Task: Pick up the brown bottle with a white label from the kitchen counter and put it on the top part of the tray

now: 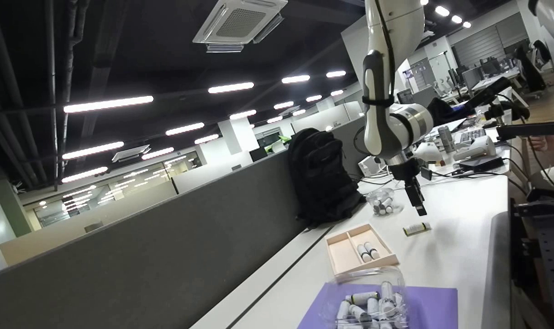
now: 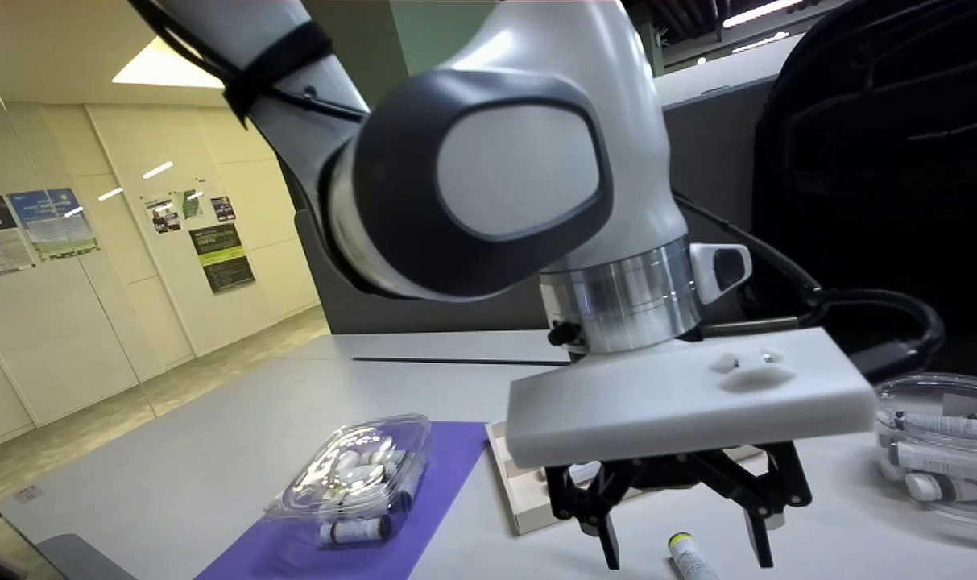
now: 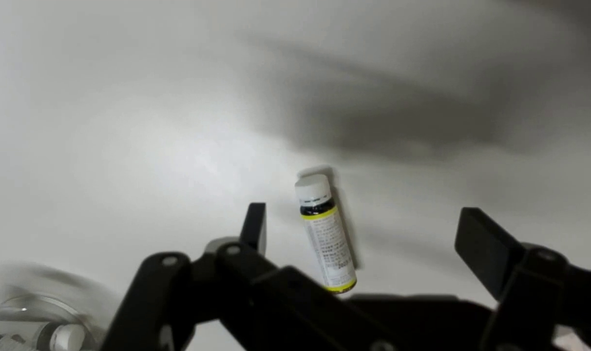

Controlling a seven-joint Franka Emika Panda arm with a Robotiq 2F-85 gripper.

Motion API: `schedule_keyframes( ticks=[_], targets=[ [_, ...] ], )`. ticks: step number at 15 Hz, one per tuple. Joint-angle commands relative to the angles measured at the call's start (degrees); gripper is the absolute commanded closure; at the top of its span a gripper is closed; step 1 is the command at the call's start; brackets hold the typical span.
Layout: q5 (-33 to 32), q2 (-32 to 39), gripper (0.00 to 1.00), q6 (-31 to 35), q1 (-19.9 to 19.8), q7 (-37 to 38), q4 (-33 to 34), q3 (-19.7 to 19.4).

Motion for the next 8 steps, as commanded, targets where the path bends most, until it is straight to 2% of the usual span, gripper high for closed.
schedule_keyframes(
  ticks=[1, 6, 7, 8],
  targets=[
    [3.93, 6.66, 0.00, -3.99, -7.16, -6.55, 9.07, 6.38],
    [5.83, 13.30, 0.00, -7.91, -10.45, -9.41, 17.28, 8.92],
    [6.04, 14.28, 0.25, -8.09, -10.76, -9.31, 18.38, 9.29],
    [6.24, 15.03, 0.26, -8.26, -10.84, -9.13, 19.25, 9.61]
  ],
)
